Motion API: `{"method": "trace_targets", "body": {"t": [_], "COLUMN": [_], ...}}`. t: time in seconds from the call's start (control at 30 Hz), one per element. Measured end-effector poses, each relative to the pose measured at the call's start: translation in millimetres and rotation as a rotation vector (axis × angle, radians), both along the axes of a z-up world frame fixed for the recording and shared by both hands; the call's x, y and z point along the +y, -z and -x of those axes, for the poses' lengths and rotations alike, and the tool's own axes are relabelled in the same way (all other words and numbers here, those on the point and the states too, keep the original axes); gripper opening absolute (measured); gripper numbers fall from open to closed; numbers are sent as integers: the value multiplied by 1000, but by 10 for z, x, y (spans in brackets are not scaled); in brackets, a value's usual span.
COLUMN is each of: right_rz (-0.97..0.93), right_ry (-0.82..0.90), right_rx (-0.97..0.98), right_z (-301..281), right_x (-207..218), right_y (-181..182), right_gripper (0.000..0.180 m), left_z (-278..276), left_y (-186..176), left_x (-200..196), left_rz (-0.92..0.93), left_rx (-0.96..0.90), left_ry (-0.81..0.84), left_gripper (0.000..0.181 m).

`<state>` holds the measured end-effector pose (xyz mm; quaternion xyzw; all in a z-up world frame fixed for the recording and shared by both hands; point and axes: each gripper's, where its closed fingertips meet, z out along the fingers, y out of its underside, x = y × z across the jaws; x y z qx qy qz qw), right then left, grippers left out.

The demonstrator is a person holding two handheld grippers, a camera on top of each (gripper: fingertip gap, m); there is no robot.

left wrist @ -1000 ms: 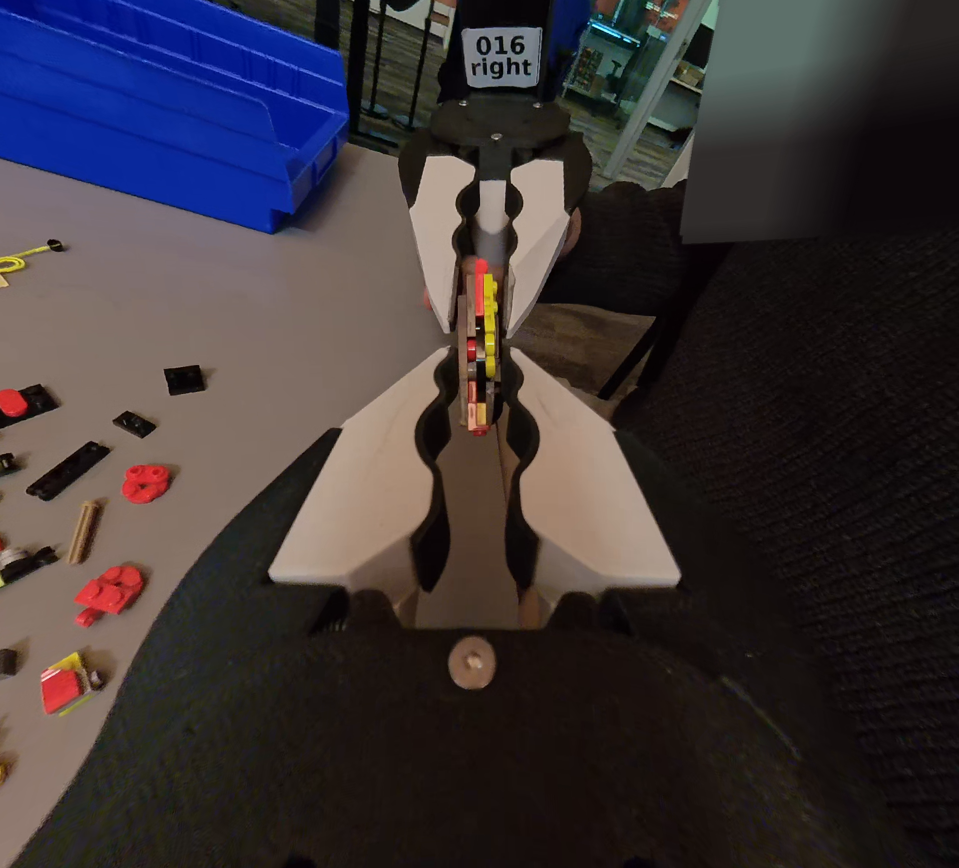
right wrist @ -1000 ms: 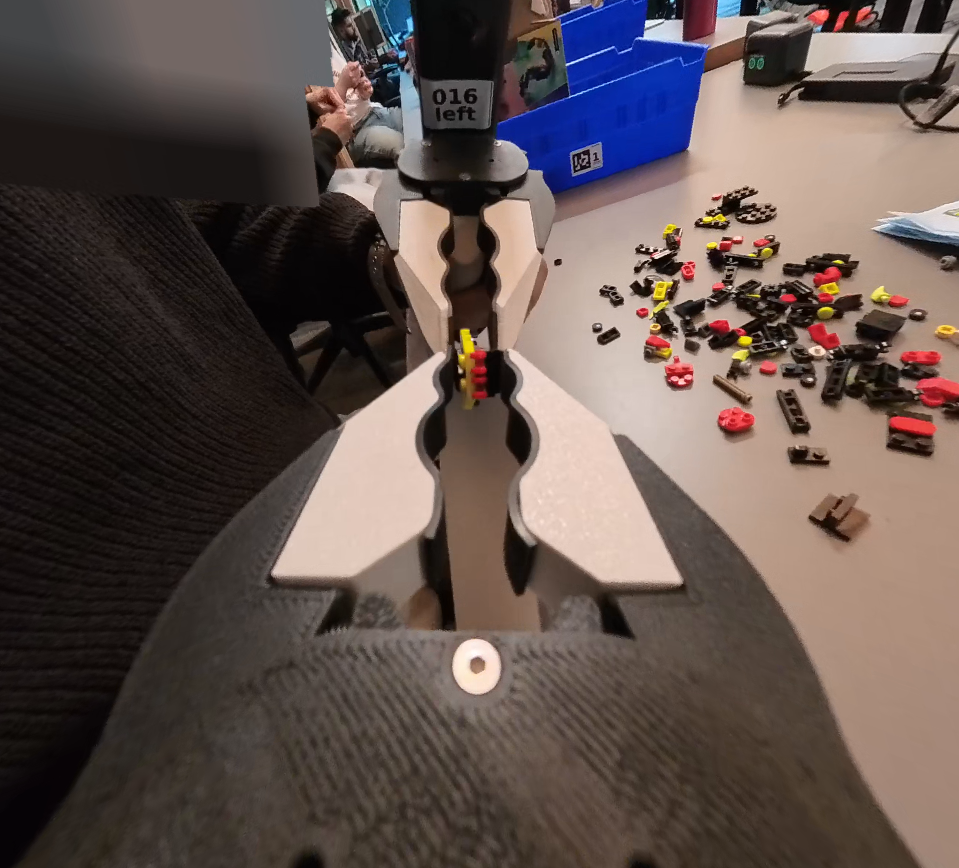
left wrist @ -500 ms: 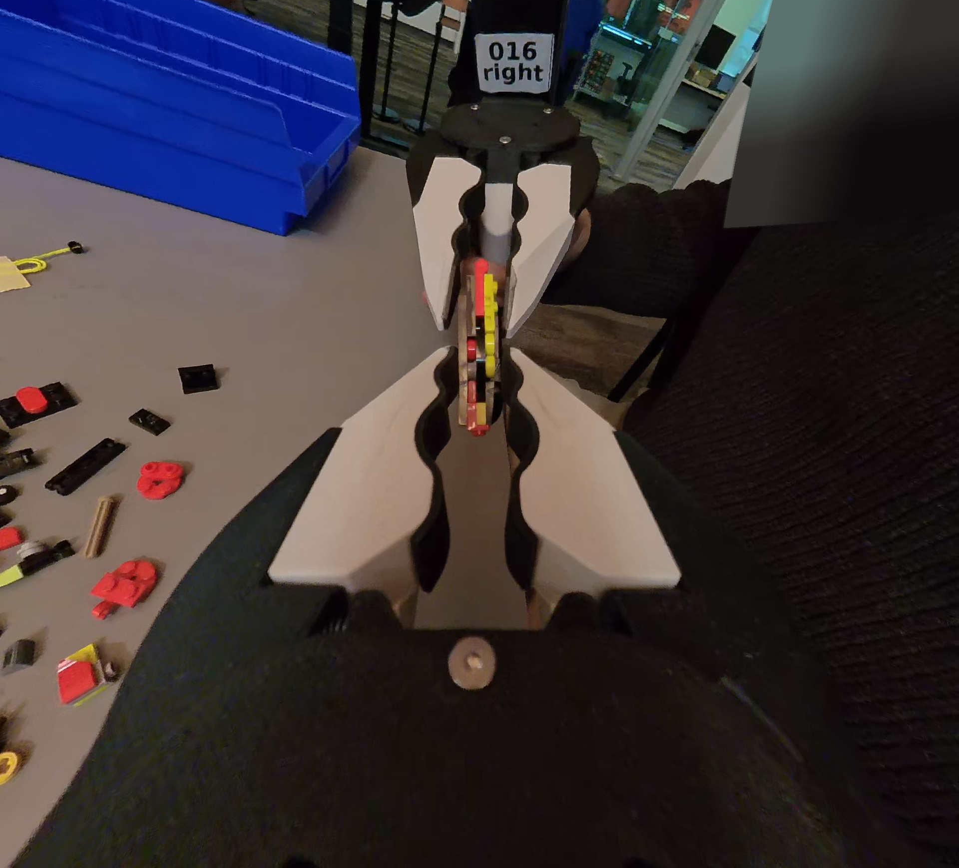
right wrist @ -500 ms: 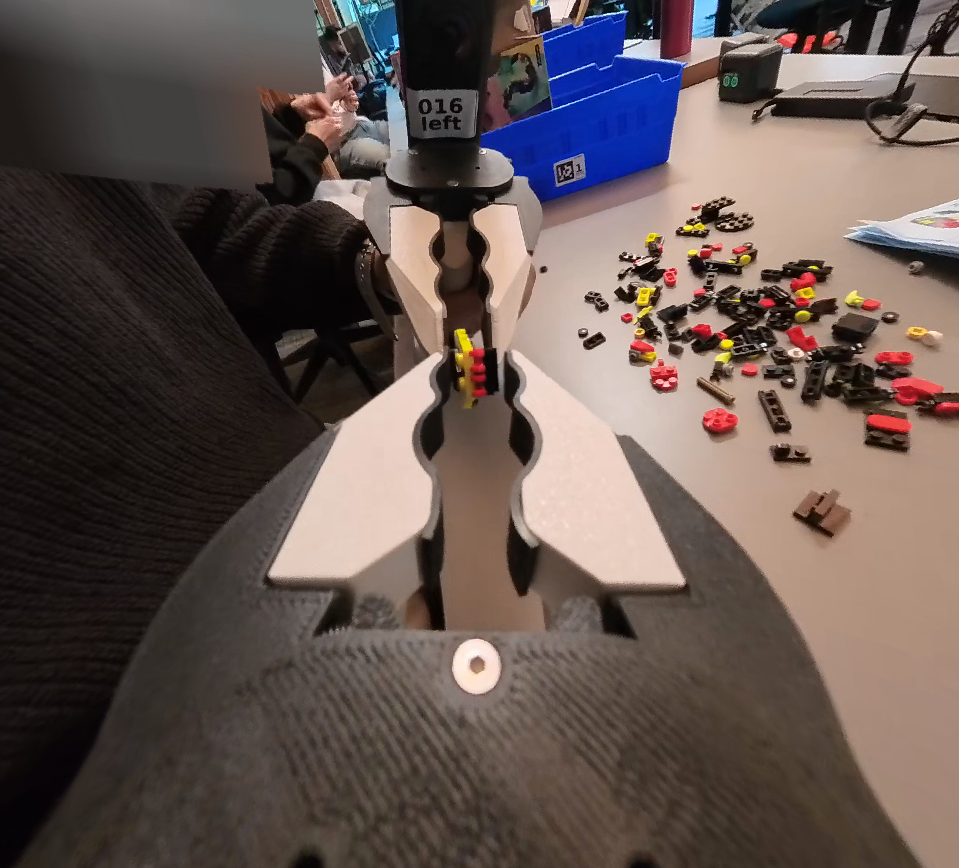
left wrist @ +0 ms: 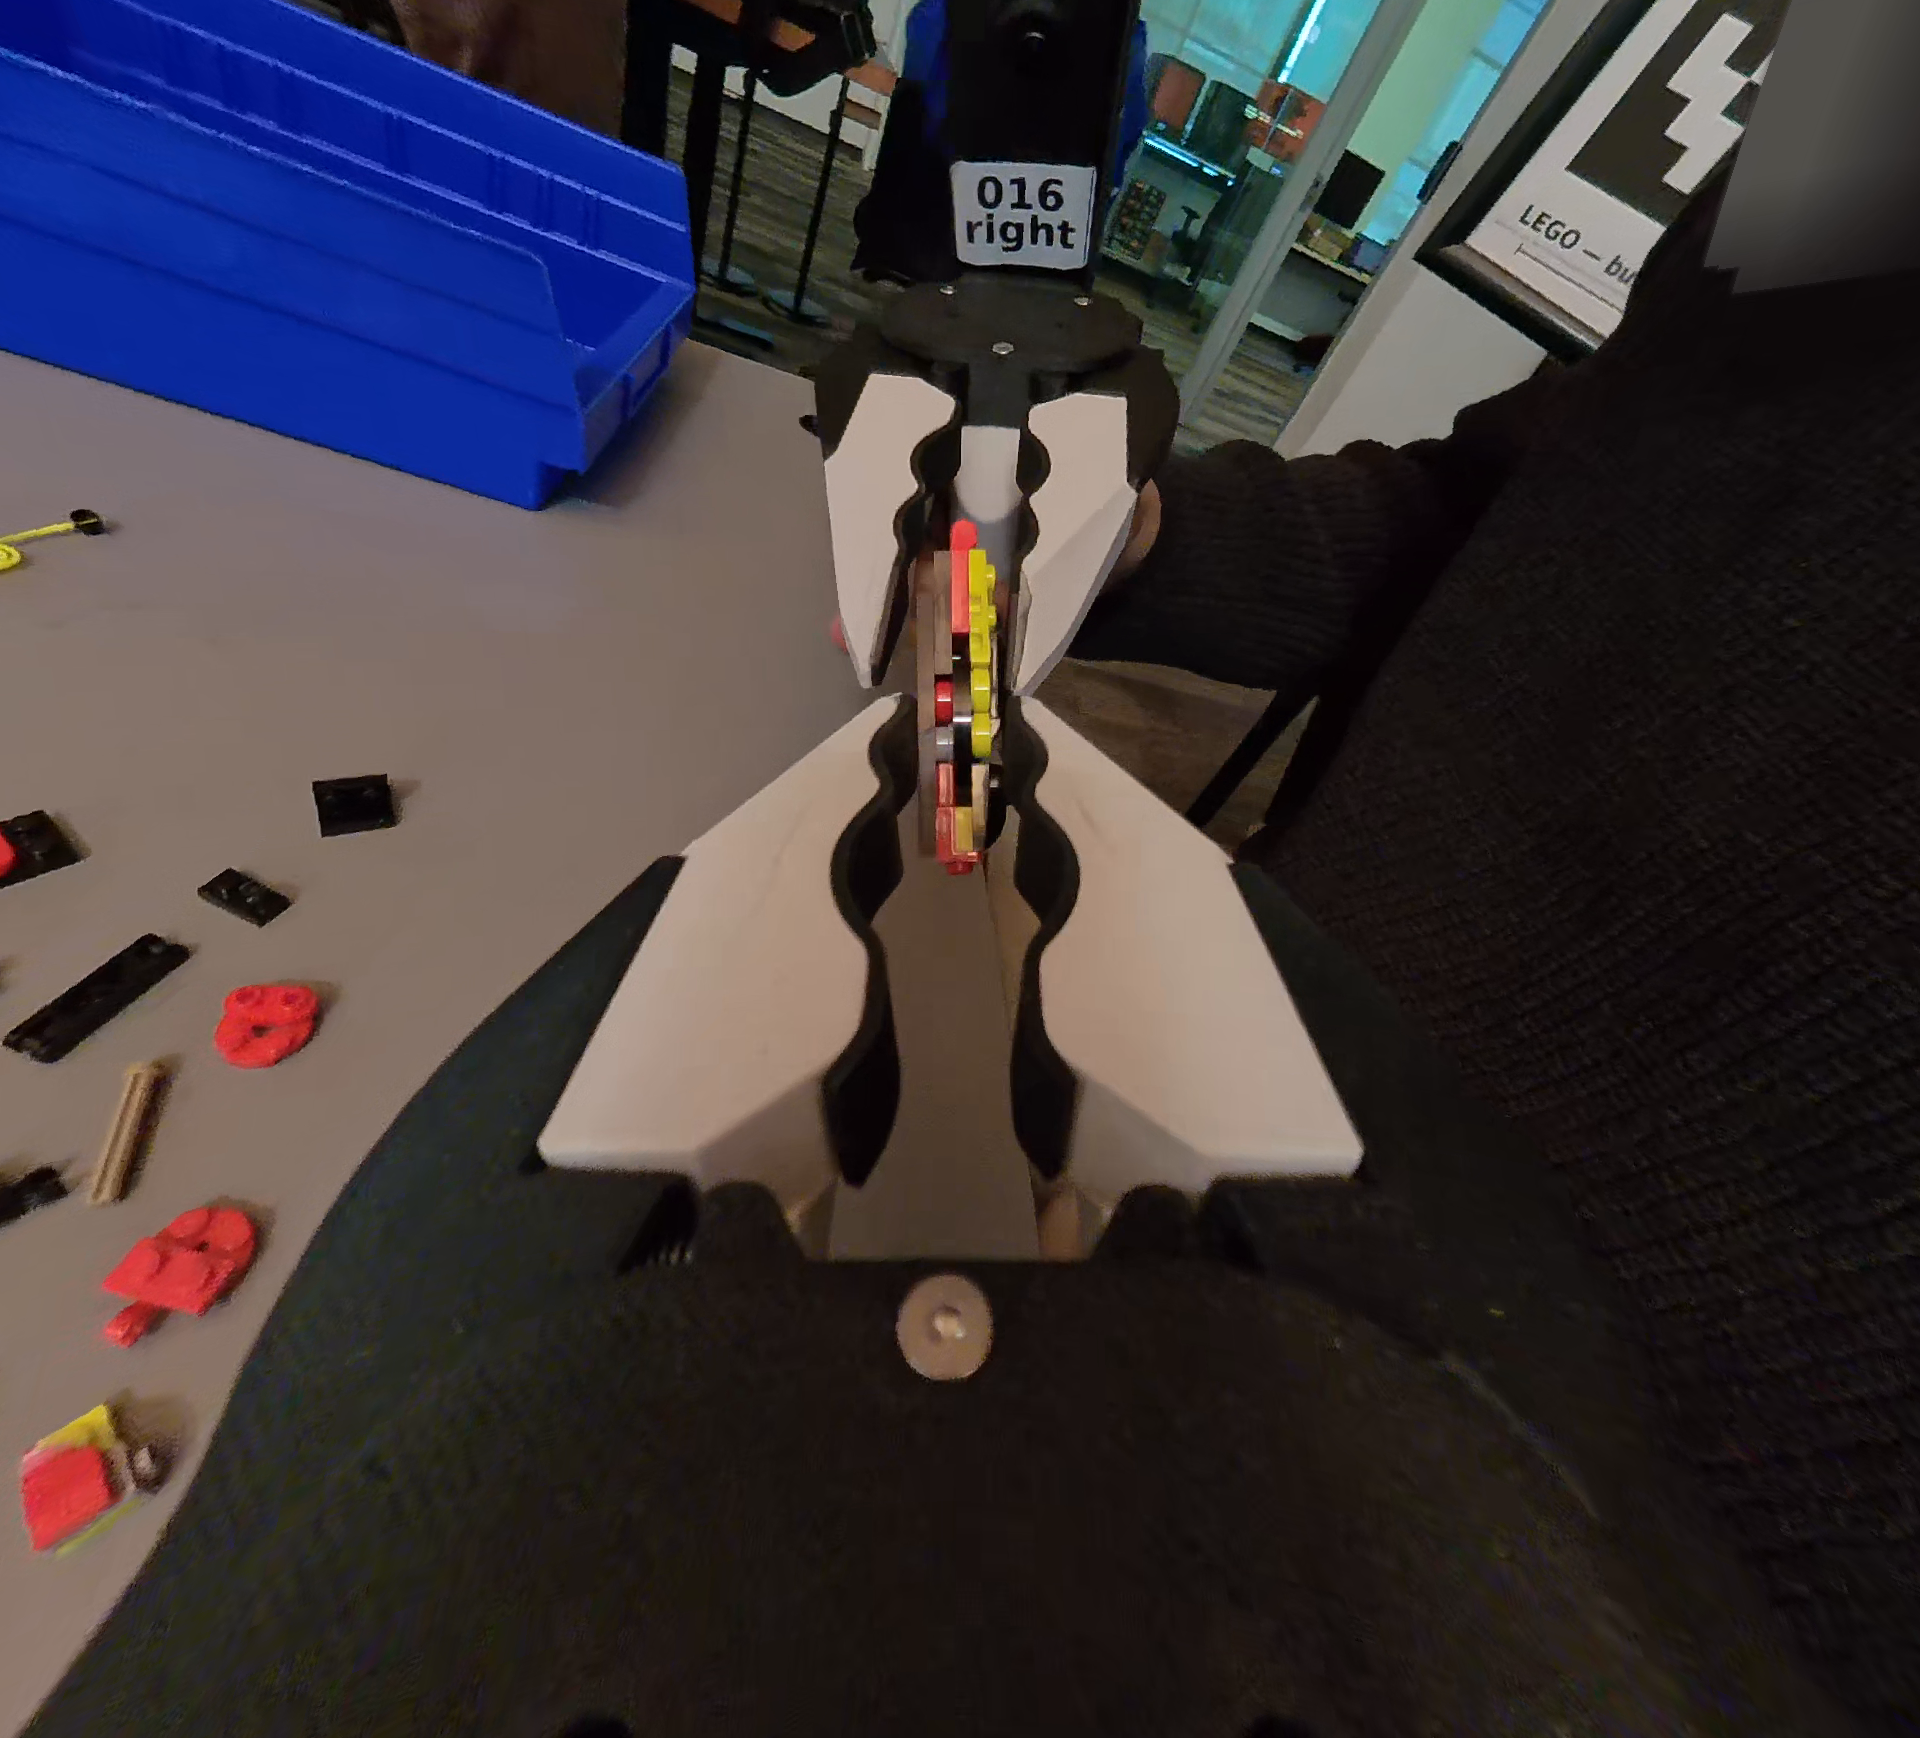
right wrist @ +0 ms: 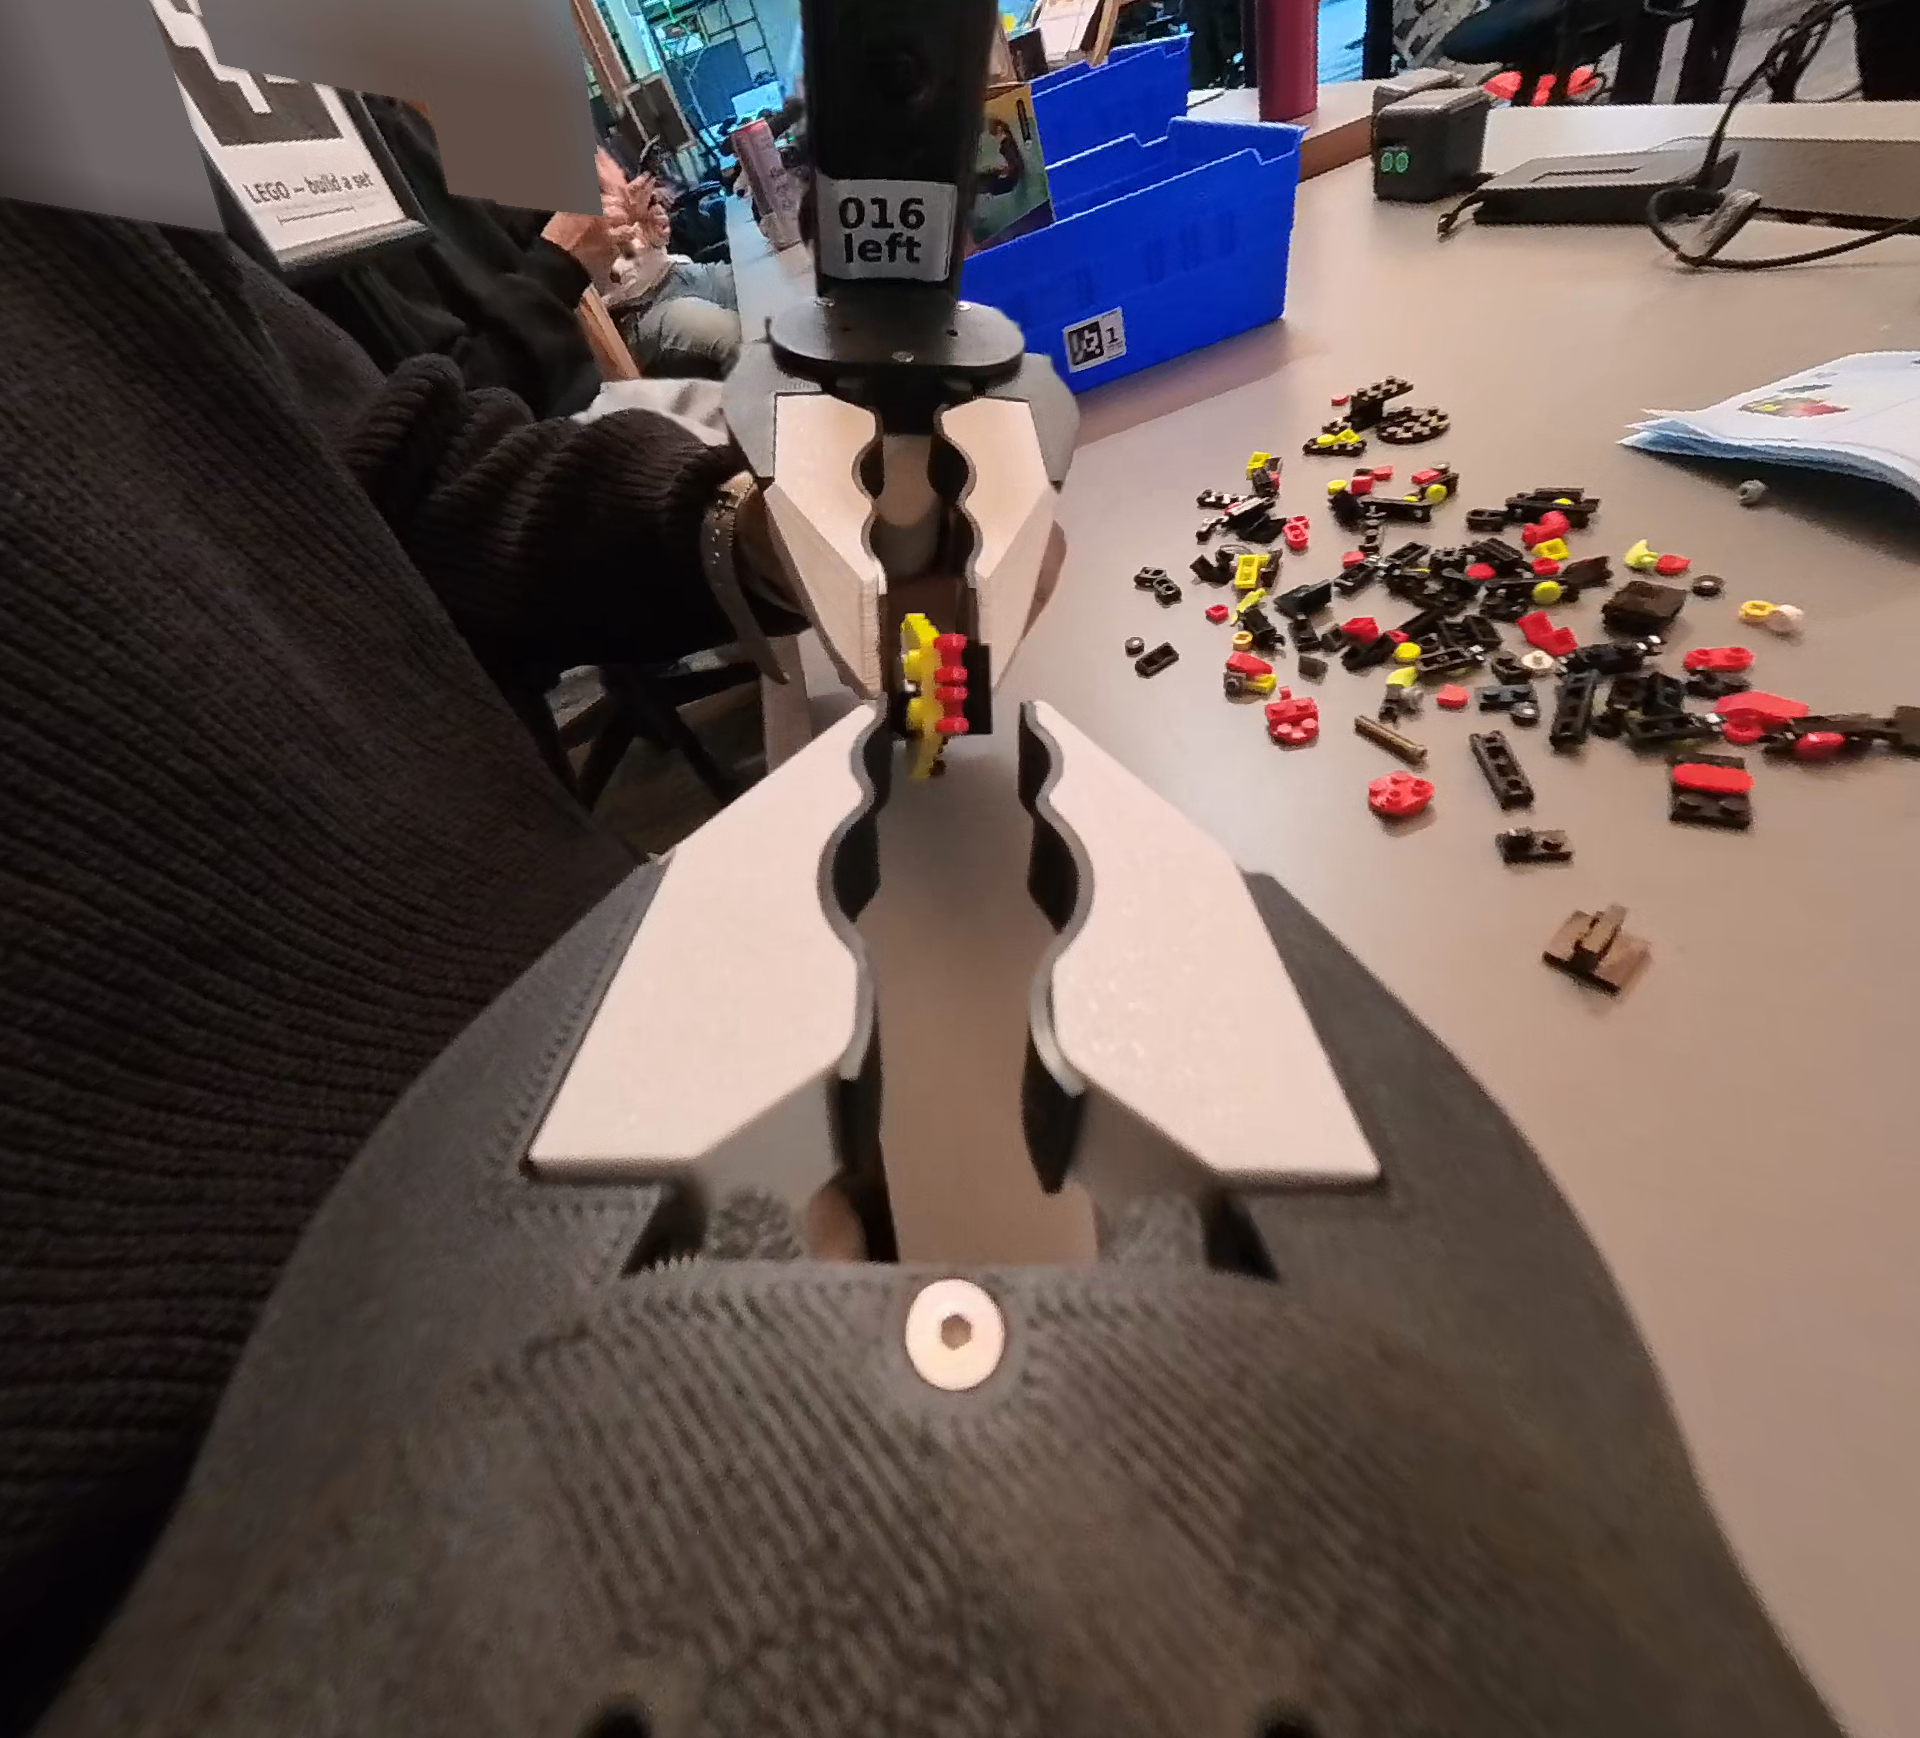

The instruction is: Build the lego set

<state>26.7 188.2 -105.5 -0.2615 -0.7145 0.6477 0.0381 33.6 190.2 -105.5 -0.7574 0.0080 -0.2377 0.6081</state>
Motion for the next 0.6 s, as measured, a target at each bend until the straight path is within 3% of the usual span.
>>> {"method": "trace_targets", "body": {"t": [0.6], "right_rz": [31], "right_ry": [250], "right_rx": [17], "right_z": [-209], "right_x": [582], "right_y": [-46], "right_gripper": [25], "left_z": [-212], "left_y": [-34], "left_x": [531], "left_rz": [-10], "left_rx": [-35], "left_ry": [189], "left_gripper": [12]}}
